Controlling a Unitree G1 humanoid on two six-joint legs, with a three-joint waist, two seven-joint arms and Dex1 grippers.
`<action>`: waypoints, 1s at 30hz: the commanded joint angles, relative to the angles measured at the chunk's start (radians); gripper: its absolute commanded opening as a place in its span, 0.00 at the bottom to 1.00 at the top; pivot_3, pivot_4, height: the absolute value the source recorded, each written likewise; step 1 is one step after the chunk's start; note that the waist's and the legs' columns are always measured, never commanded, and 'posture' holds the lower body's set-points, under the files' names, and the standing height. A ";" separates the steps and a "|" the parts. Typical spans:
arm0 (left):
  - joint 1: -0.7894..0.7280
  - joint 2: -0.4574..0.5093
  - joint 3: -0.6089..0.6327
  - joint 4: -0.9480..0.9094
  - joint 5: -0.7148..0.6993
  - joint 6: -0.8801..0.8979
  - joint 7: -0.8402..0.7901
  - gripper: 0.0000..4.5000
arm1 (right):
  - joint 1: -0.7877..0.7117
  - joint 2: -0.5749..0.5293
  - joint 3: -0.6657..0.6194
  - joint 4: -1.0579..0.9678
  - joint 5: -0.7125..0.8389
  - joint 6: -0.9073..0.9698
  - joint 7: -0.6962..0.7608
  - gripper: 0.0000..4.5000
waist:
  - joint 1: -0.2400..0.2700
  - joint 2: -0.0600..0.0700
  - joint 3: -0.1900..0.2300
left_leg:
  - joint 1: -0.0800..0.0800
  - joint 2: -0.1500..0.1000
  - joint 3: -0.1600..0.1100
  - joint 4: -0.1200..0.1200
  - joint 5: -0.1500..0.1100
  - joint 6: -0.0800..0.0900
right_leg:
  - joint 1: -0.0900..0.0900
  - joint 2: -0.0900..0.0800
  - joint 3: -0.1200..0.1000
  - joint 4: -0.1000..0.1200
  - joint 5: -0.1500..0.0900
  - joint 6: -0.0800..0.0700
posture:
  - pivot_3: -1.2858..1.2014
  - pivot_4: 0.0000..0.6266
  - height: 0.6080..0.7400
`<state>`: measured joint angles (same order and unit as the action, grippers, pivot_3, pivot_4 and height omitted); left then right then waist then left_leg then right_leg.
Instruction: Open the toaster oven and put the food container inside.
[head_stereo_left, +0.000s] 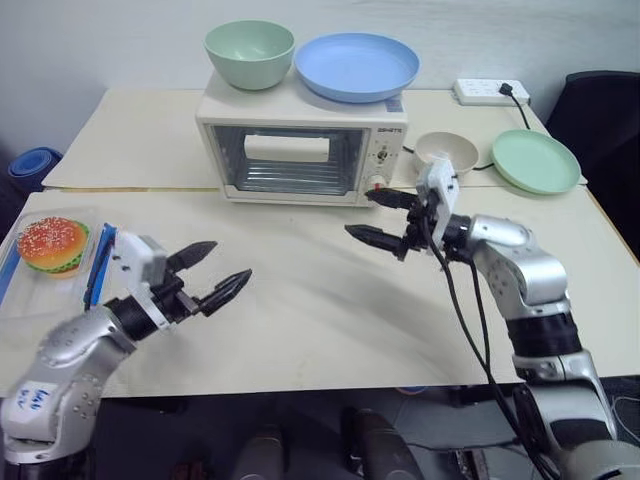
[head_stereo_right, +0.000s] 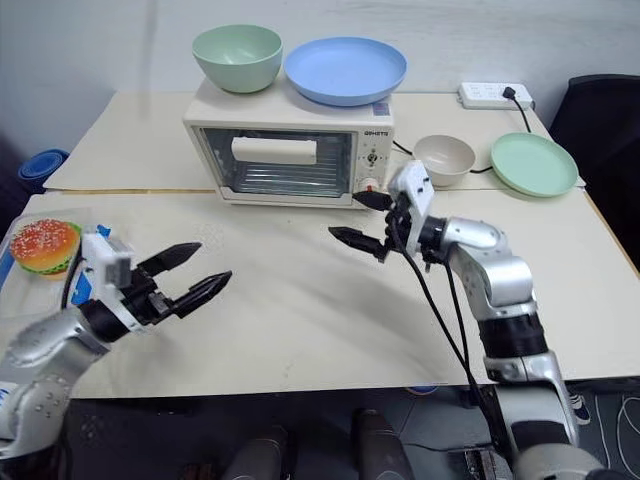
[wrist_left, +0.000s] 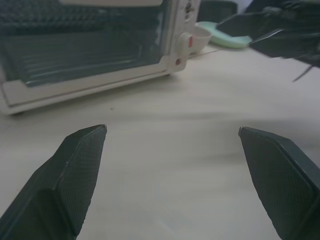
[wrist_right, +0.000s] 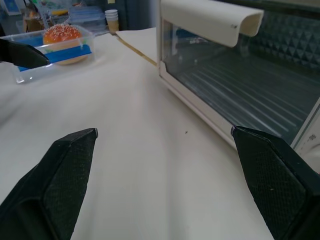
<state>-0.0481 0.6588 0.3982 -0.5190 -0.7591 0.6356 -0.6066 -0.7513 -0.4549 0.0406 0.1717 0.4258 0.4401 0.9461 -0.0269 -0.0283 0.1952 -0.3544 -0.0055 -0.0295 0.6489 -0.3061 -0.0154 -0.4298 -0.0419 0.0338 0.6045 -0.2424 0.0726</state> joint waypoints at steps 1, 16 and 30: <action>-0.053 0.076 0.053 -0.055 -0.104 0.054 -0.027 1.00 | -0.096 0.028 0.010 0.140 -0.038 -0.070 0.034 0.99 | -0.001 0.000 0.000 | 0.000 0.000 0.000 0.000 0.000 0.000 | -0.001 0.000 0.000 0.000 0.000 0.000 | 0.52 0.24 1.00; -0.101 0.124 0.075 -0.088 -0.143 0.070 0.055 1.00 | -0.320 0.148 0.024 0.475 -0.137 -0.245 0.091 0.99 | -0.006 0.000 0.000 | -0.013 0.000 0.008 0.001 -0.002 -0.001 | -0.019 0.001 0.001 0.006 0.000 0.001 | 0.52 0.24 1.00; -0.149 0.121 0.095 -0.026 -0.098 0.037 0.114 1.00 | -0.417 0.220 -0.008 0.528 -0.125 -0.287 0.143 0.99 | -0.006 0.001 0.000 | -0.015 0.000 0.008 0.000 -0.002 -0.001 | -0.019 0.000 0.001 0.007 0.001 0.001 | 0.52 0.24 1.00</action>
<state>-0.1863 0.7723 0.4696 -0.5396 -0.8681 0.6973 -0.4975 -1.1601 -0.2382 0.0543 0.7782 0.2663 0.1531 1.0541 -0.0330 -0.0275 0.1957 -0.3692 -0.0051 -0.0219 0.6490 -0.3084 -0.0167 -0.4495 -0.0415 0.0350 0.6113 -0.2416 0.0739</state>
